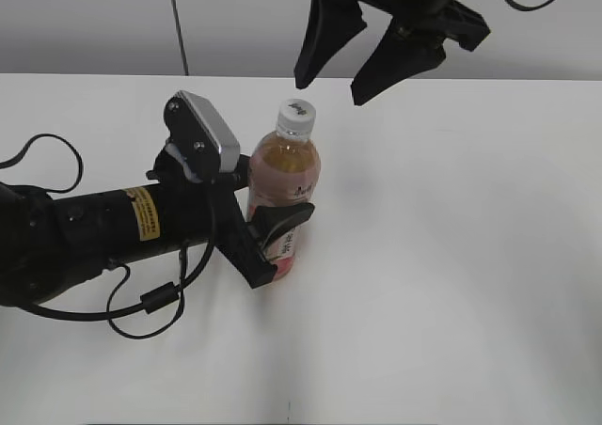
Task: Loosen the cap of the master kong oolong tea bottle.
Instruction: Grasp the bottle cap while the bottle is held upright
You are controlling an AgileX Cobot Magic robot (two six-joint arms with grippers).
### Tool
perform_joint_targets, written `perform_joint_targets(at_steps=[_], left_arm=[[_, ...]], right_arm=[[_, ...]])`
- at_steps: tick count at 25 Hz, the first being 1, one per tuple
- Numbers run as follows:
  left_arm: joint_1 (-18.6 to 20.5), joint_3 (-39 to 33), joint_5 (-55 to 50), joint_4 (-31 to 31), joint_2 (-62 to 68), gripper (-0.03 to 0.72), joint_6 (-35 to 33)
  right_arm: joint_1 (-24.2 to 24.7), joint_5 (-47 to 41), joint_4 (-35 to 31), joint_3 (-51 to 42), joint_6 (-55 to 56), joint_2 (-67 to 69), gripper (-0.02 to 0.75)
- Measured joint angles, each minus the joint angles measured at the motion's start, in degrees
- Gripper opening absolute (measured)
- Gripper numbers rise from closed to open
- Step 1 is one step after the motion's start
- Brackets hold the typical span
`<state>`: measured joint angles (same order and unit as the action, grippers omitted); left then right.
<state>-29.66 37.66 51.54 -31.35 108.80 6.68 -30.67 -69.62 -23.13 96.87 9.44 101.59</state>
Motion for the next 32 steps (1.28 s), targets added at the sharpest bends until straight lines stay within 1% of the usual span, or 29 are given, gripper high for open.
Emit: perform_joint_targets(at_steps=[8, 15, 21, 32], left_arm=[[0.0, 0.0, -0.3, 0.5, -0.1, 0.403, 0.0], [0.0, 0.0, -0.4, 0.5, -0.1, 0.403, 0.0], [0.0, 0.0, -0.4, -0.1, -0.1, 0.403, -0.1], [0.0, 0.0, -0.6, -0.8, -0.3, 0.403, -2.2]], right_arm=[[0.0, -0.1, -5.2, 0.0, 12.1, 2.8, 0.428], [0.0, -0.1, -6.3, 0.0, 20.0, 3.7, 0.428], [0.0, -0.1, -6.4, 0.0, 22.0, 5.3, 0.428], [0.0, 1.0, -6.4, 0.0, 22.9, 5.6, 0.428]])
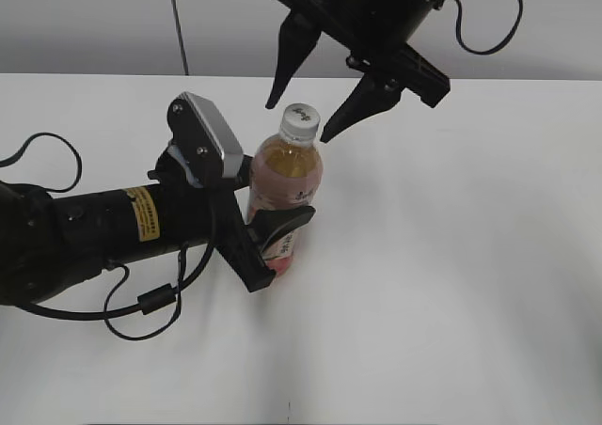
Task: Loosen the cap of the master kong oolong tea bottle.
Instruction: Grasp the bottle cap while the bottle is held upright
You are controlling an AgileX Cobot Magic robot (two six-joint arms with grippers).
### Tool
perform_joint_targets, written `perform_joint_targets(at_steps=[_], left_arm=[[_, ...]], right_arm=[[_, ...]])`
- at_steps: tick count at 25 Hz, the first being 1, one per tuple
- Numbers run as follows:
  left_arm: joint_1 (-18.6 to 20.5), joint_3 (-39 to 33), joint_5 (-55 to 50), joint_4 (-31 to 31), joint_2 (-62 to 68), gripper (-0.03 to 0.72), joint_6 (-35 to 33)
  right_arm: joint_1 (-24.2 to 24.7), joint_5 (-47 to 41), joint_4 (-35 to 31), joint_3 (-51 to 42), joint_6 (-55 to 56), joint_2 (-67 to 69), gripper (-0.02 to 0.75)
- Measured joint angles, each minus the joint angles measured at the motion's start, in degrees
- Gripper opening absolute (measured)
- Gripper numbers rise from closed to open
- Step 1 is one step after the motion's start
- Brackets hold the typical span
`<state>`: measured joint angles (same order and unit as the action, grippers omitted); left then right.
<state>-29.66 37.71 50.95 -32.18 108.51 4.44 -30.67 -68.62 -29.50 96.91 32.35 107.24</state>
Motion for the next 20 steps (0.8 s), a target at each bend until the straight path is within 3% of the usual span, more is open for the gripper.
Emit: perform_joint_targets(at_steps=[4, 10, 20], left_arm=[[0.0, 0.0, -0.1, 0.0, 0.0, 0.403, -0.1], [0.0, 0.0, -0.2, 0.0, -0.1, 0.403, -0.1], [0.0, 0.0, -0.3, -0.1, -0.1, 0.403, -0.2]], right_arm=[[0.0, 0.0, 0.5, 0.0, 0.0, 0.0, 0.417], [0.0, 0.0, 1.0, 0.0, 0.0, 0.4, 0.328], [0.0, 0.2, 0.9, 0.1, -0.3, 1.1, 0.290]])
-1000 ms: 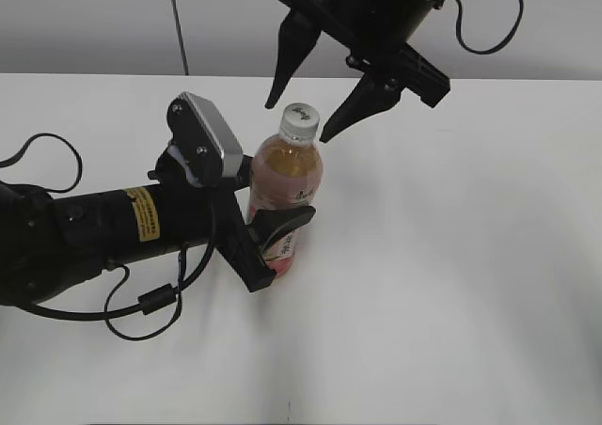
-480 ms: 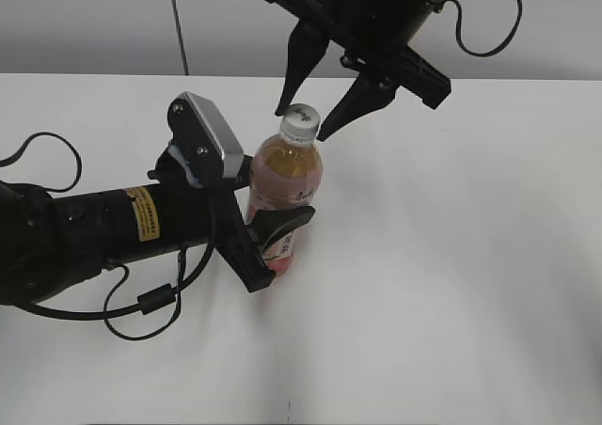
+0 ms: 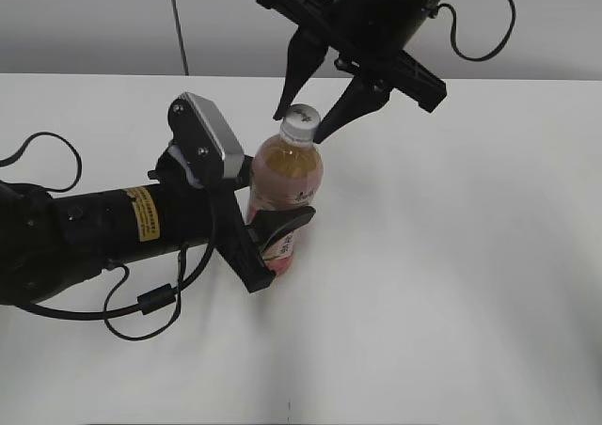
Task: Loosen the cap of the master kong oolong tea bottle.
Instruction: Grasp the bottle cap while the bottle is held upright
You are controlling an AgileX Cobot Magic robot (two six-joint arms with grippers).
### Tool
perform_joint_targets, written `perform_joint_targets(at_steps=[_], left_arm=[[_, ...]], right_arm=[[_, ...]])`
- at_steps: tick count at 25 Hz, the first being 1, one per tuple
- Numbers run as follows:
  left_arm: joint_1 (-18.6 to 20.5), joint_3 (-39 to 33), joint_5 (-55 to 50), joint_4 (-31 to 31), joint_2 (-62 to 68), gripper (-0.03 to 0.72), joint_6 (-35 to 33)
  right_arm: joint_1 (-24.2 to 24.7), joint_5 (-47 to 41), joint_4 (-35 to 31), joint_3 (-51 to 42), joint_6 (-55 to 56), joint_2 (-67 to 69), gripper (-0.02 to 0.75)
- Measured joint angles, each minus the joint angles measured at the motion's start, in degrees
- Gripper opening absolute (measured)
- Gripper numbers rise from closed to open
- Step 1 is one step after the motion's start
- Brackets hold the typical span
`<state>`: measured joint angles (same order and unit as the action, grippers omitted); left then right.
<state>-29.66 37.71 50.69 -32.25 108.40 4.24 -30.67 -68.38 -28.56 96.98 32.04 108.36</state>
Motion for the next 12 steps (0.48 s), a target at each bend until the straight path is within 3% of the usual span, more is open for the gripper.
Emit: perform_joint_targets(at_steps=[12], left_arm=[[-0.2, 0.4, -0.6, -0.1, 0.0, 0.403, -0.2]], right_arm=[[-0.4, -0.4, 4.0, 0.6, -9.2, 0.0, 0.290]])
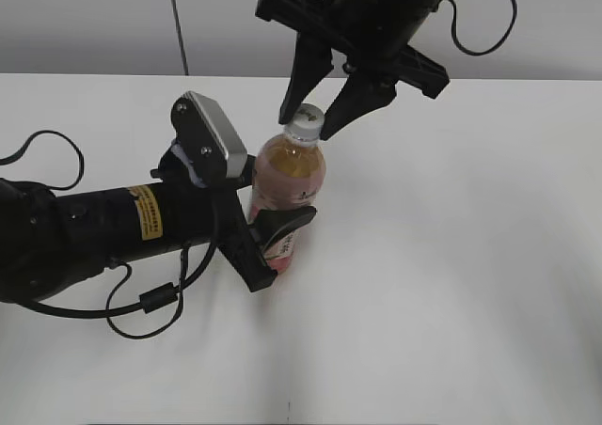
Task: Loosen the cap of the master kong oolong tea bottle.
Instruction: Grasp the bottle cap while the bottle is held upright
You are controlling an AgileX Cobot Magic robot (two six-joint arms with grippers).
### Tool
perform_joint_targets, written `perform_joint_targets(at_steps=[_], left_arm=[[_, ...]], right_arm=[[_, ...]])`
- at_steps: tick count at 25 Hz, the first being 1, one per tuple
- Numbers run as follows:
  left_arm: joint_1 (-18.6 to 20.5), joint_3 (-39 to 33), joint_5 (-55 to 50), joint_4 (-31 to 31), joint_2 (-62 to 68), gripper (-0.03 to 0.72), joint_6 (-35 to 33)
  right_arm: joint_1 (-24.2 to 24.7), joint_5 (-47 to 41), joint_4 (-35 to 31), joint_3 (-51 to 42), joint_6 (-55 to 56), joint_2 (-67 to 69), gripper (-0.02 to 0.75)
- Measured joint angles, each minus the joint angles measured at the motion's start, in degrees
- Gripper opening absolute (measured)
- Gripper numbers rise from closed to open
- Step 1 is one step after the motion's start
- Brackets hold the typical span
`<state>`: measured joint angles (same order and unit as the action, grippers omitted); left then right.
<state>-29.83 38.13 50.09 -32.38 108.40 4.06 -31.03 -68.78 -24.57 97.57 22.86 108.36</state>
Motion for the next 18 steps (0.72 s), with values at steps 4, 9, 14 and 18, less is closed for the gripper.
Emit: perform_joint_targets(at_steps=[4, 9, 14, 18], left_arm=[[-0.1, 0.0, -0.1, 0.1, 0.0, 0.403, 0.0], [-0.1, 0.0, -0.1, 0.1, 0.0, 0.403, -0.1], [-0.1, 0.1, -0.9, 0.2, 0.0, 0.403, -0.4], [-0.1, -0.2, -3.8, -0.2, 0.4, 0.399, -0.5]], right_arm=[[0.0, 0.0, 0.5, 0.0, -5.4, 0.0, 0.288], [-0.2, 0.0, 1.5, 0.0, -16.3, -0.1, 0.288], [-0.4, -0.1, 6.9, 0.2, -26.0, -0.2, 0.274], [-0.3, -0.5, 14.2, -0.1, -34.3, 0.2, 0.240]])
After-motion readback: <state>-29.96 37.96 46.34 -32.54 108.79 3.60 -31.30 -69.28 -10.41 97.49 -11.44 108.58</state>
